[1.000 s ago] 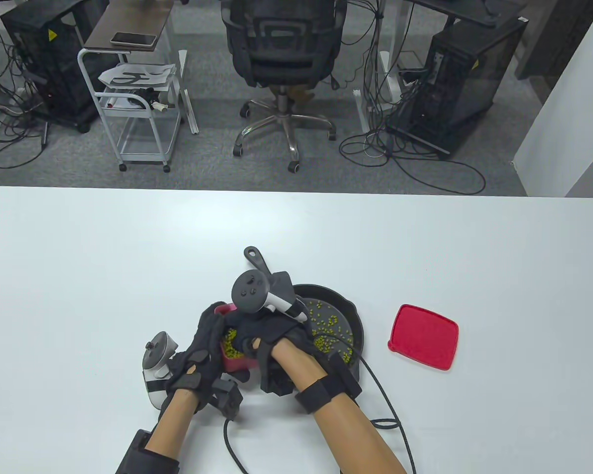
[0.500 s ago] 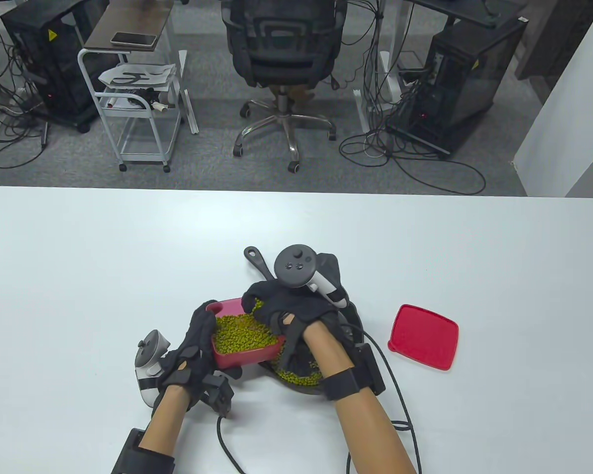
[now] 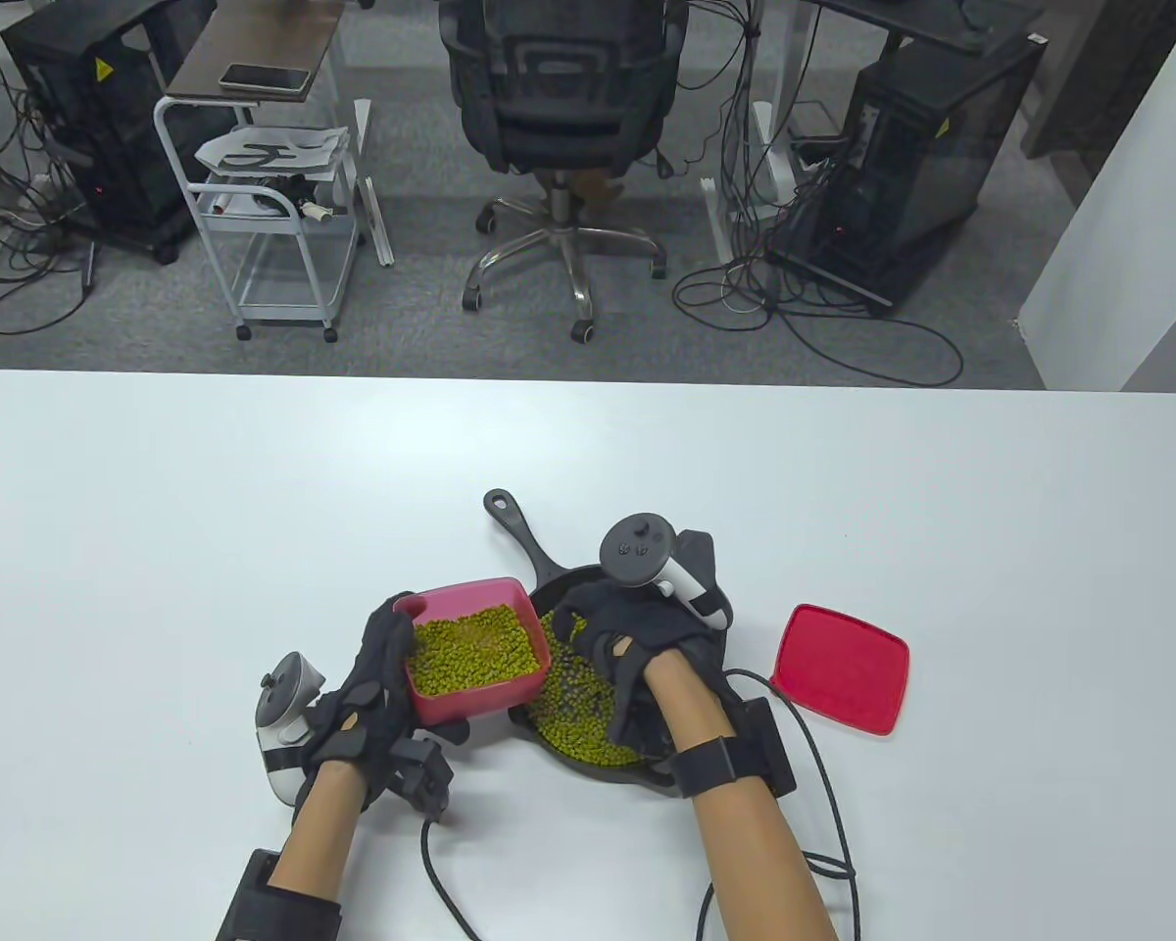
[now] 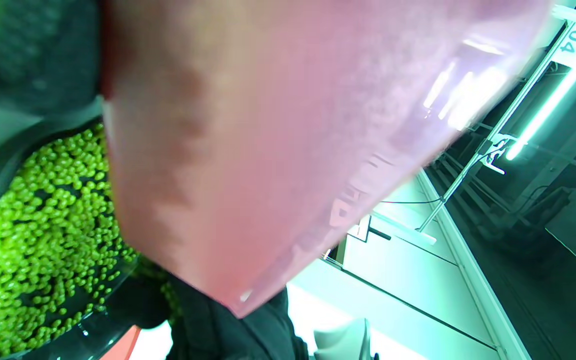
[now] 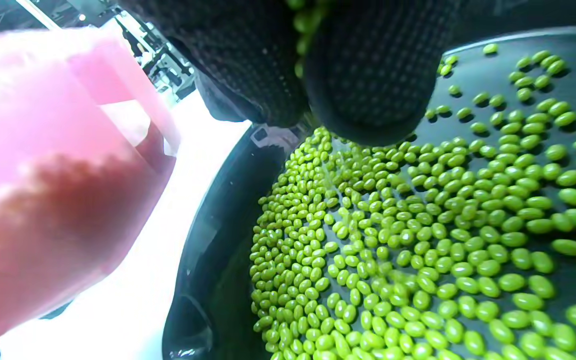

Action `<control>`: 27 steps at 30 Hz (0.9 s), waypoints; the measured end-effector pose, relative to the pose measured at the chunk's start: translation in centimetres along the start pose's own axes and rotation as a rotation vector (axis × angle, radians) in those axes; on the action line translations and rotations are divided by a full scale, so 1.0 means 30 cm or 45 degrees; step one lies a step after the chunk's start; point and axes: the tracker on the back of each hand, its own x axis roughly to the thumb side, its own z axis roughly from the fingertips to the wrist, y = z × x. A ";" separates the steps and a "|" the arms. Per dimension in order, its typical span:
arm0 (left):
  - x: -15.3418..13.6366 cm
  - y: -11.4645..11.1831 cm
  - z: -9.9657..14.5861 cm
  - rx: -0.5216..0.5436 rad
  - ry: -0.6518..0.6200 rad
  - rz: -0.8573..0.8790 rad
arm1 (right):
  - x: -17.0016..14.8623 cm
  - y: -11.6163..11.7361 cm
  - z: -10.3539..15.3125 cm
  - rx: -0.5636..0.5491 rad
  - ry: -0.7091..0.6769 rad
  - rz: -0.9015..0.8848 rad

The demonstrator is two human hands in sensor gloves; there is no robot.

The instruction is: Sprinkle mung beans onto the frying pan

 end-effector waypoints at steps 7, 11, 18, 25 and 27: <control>0.001 0.003 -0.001 0.000 -0.004 -0.007 | 0.005 -0.022 -0.060 -0.151 0.030 0.074; 0.001 0.002 -0.001 -0.005 -0.003 -0.007 | -0.018 -0.060 -0.077 -0.255 0.071 0.141; 0.001 0.003 -0.001 -0.007 -0.003 -0.014 | -0.083 -0.114 -0.060 -0.300 0.150 0.238; 0.000 0.000 -0.003 -0.014 -0.004 -0.027 | -0.116 -0.107 0.011 -0.117 0.184 0.416; -0.001 -0.002 -0.003 -0.019 -0.004 -0.032 | -0.113 -0.096 0.033 -0.058 0.181 0.424</control>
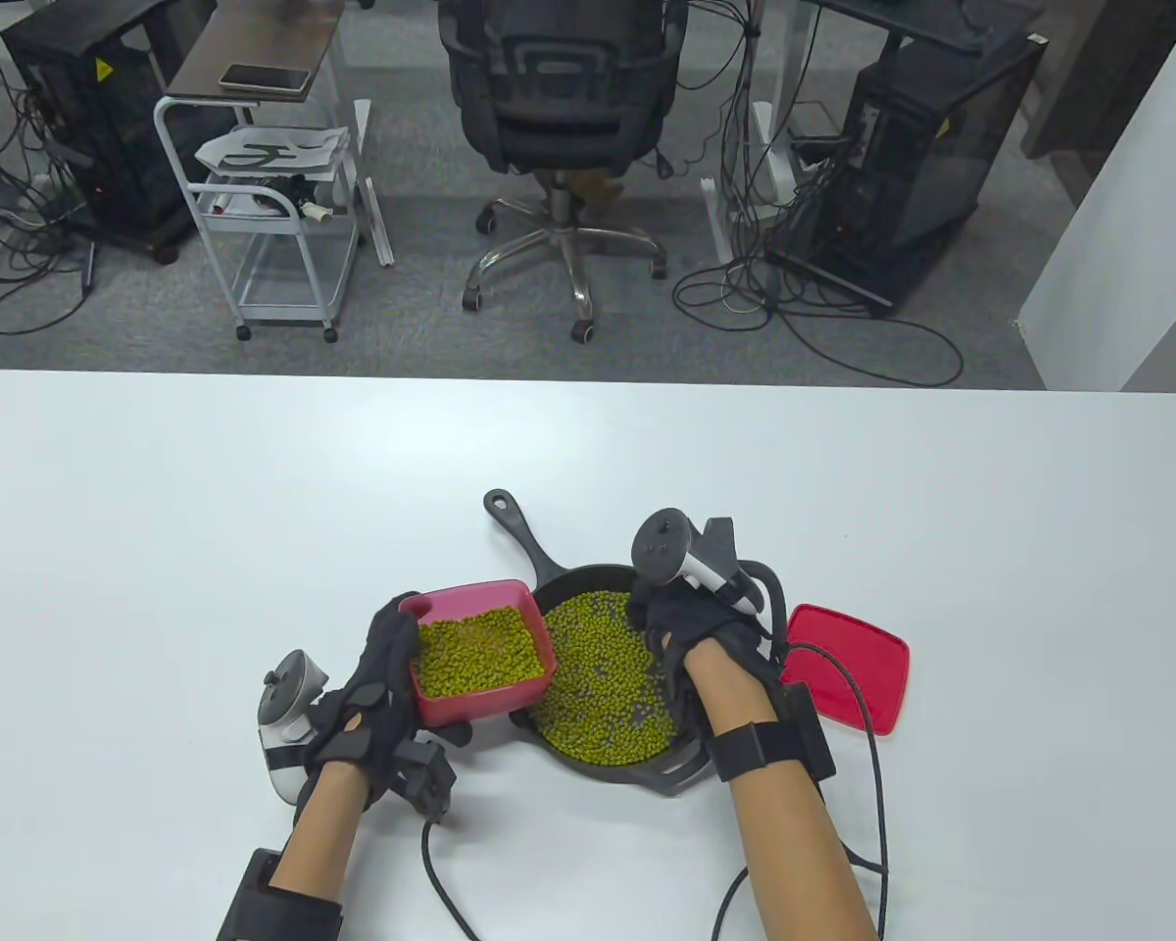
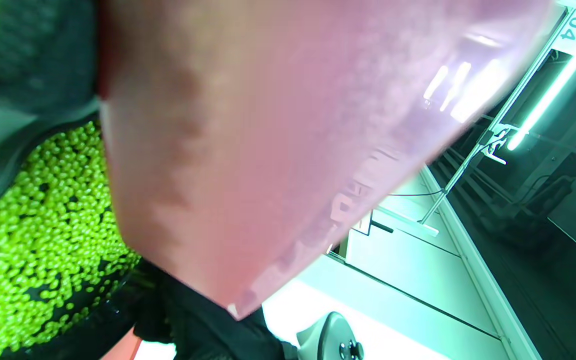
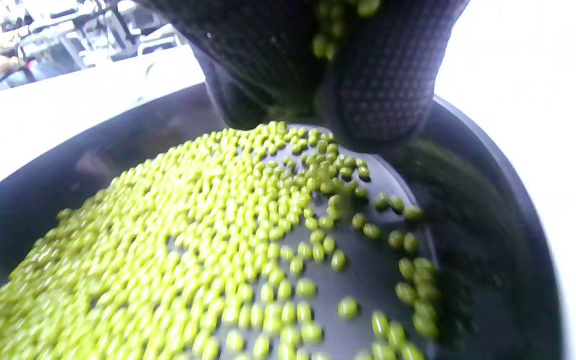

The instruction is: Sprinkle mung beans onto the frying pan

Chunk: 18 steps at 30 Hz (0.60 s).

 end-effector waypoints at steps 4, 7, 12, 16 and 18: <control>-0.002 -0.001 0.000 -0.004 0.000 -0.010 | 0.025 0.011 0.037 0.075 -0.081 -0.023; -0.003 -0.003 0.000 -0.005 -0.002 -0.017 | 0.041 0.010 0.048 0.102 -0.124 -0.062; -0.005 -0.006 0.001 -0.008 -0.003 -0.024 | 0.050 -0.001 0.061 0.125 -0.191 -0.196; -0.006 -0.008 0.002 -0.009 -0.004 -0.029 | 0.047 -0.029 0.079 0.113 -0.240 -0.299; -0.006 -0.009 0.001 -0.010 -0.003 -0.031 | 0.049 -0.047 0.093 0.095 -0.265 -0.334</control>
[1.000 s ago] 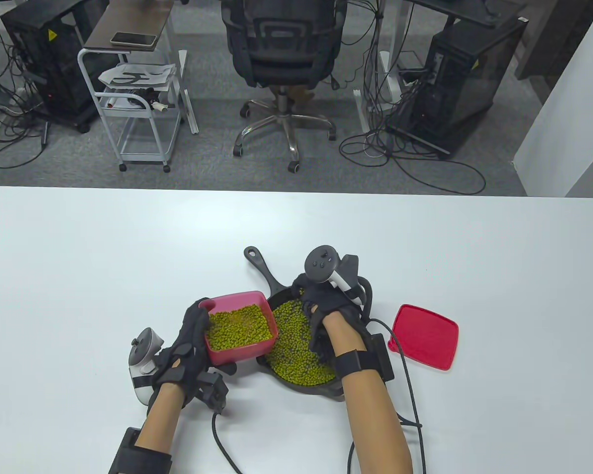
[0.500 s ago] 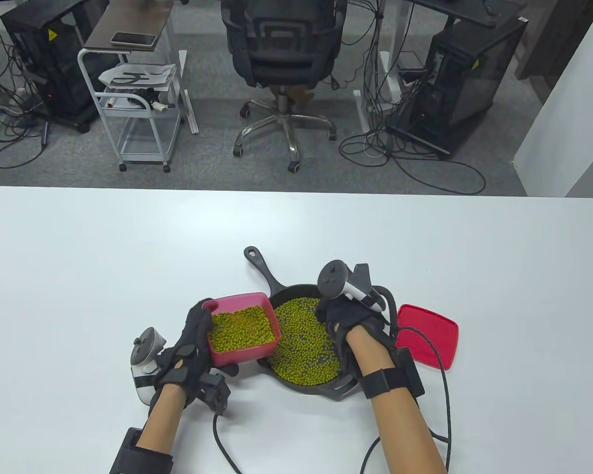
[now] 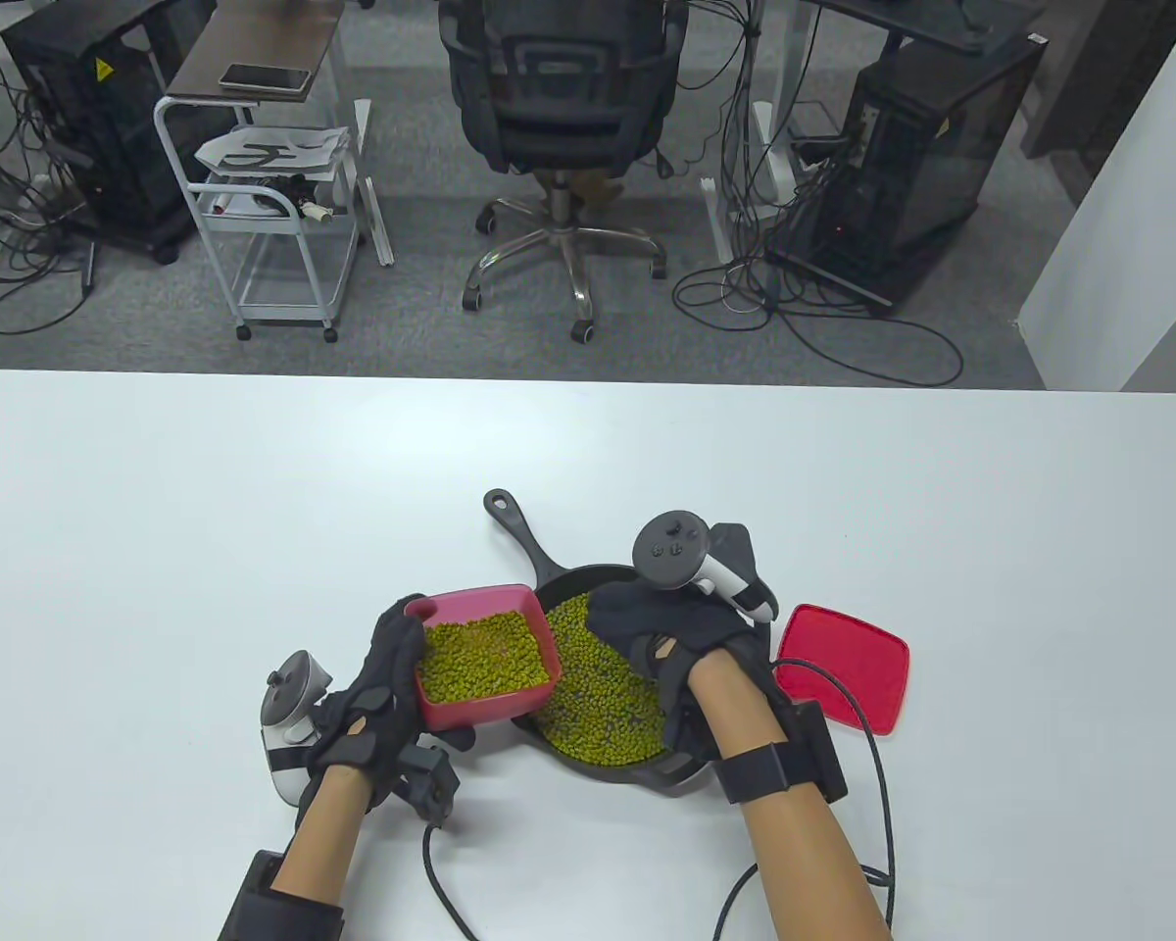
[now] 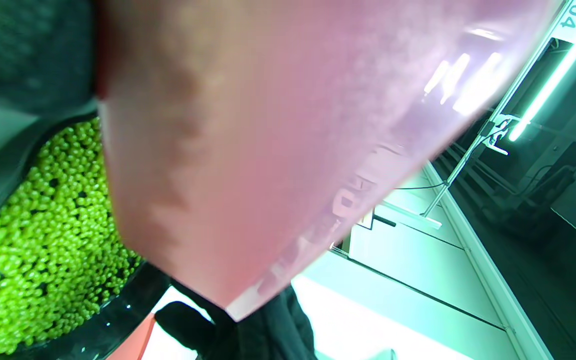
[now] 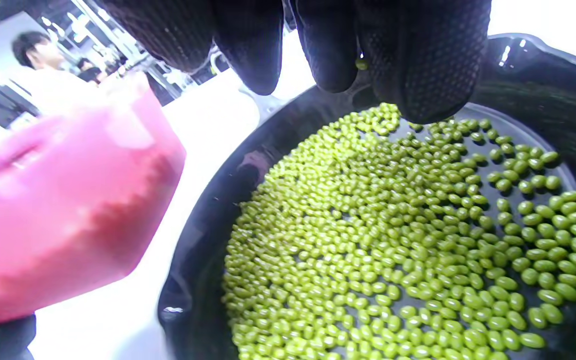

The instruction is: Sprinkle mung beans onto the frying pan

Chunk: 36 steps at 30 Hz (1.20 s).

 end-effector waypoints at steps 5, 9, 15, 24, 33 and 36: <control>-0.003 -0.002 -0.001 -0.001 -0.001 -0.013 | 0.051 -0.036 0.047 -0.064 -0.114 -0.054; -0.006 -0.010 -0.001 -0.005 0.000 -0.031 | 0.116 -0.046 0.080 -0.105 -0.233 -0.103; -0.009 -0.027 0.001 -0.021 -0.004 -0.052 | 0.228 -0.008 0.106 -0.086 -0.384 -0.151; -0.012 -0.041 0.001 -0.039 -0.004 -0.080 | 0.330 0.115 0.047 0.033 -0.295 0.092; -0.024 -0.056 0.000 -0.016 -0.024 -0.134 | 0.355 0.217 -0.035 0.275 -0.084 0.253; -0.026 -0.065 0.004 0.001 -0.034 -0.089 | 0.362 0.216 -0.049 0.295 -0.080 0.216</control>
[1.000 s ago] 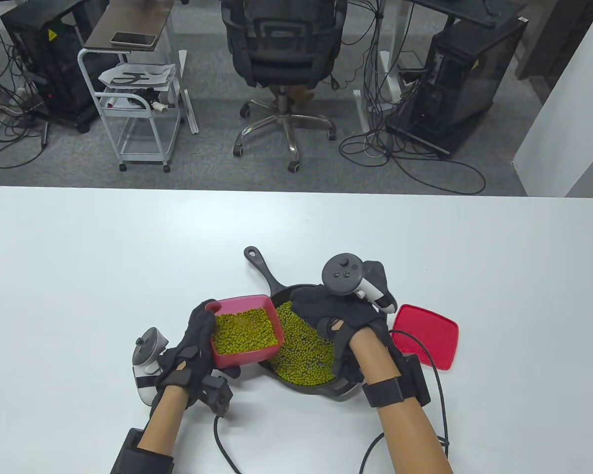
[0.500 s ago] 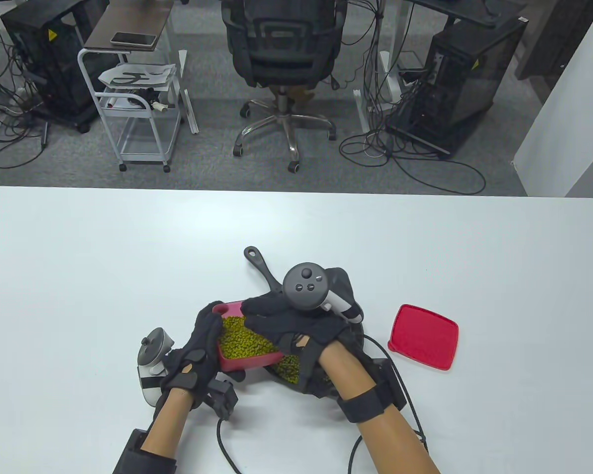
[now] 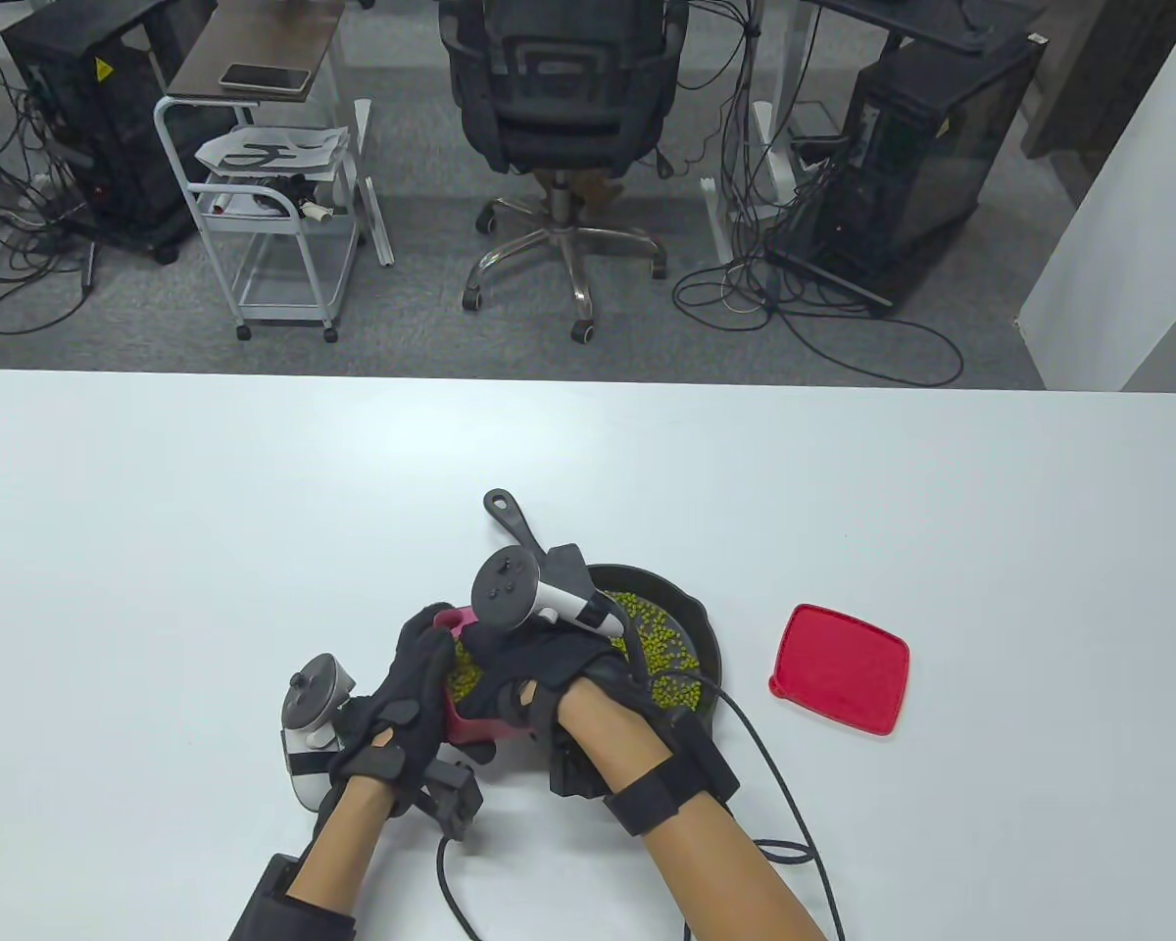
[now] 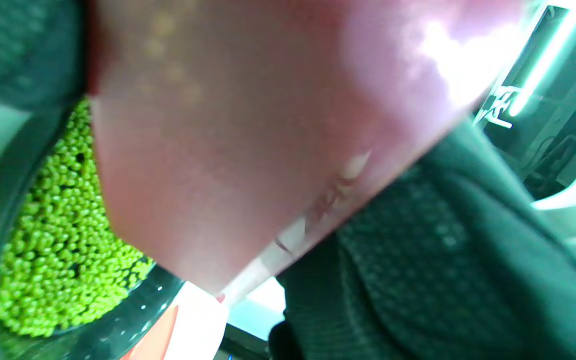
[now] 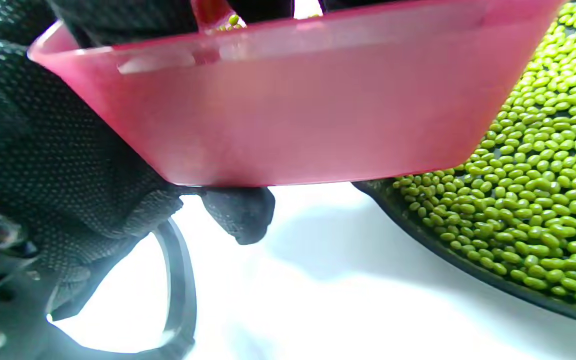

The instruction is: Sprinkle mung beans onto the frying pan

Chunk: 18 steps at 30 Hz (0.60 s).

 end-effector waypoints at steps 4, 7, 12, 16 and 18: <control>-0.003 -0.004 0.001 0.009 0.002 -0.034 | 0.008 0.017 -0.017 -0.049 -0.026 0.025; -0.012 -0.008 -0.002 -0.006 0.019 -0.009 | 0.022 0.025 -0.023 -0.114 -0.070 -0.006; -0.016 -0.004 -0.005 -0.012 0.013 0.020 | 0.030 0.018 -0.027 -0.206 -0.082 -0.016; -0.015 -0.008 -0.003 -0.024 0.021 0.015 | 0.020 0.011 -0.027 -0.252 -0.097 -0.027; -0.014 -0.011 -0.004 -0.036 0.013 0.023 | 0.010 0.001 -0.025 -0.240 -0.112 -0.072</control>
